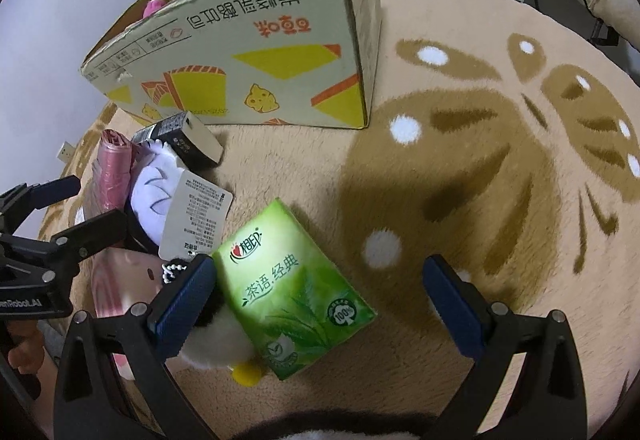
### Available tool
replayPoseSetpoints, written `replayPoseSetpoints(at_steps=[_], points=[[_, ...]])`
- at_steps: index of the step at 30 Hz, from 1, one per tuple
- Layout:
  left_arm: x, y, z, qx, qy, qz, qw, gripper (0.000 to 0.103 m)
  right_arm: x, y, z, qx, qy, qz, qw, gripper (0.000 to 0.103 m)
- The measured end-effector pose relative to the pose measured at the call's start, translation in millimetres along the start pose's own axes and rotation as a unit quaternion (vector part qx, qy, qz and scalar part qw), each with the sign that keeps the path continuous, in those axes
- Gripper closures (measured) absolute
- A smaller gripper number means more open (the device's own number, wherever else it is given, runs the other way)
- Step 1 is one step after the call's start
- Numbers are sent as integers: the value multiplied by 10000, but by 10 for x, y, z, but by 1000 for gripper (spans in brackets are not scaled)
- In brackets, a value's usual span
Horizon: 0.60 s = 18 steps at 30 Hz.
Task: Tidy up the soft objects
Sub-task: 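Grasp the pink-wrapped roll with the left tool while the right tool grasps the green tissue pack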
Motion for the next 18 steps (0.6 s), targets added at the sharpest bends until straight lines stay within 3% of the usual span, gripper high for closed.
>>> replayPoseSetpoints(at_steps=[18], points=[[-18, -131, -47, -160, 190, -219, 9995, 1, -51, -122, -74, -75, 59, -94, 9999, 0]])
Point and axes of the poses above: each gripper's, at about its wrist camera, not at the fingertips, and y roughly against the way its jaws point, z to its right, x to its top, the point moved 7 cm from there along -y, roughly the way its jaws point, and after that the axes turned 3 degrees about x, right-handed, at the moved point
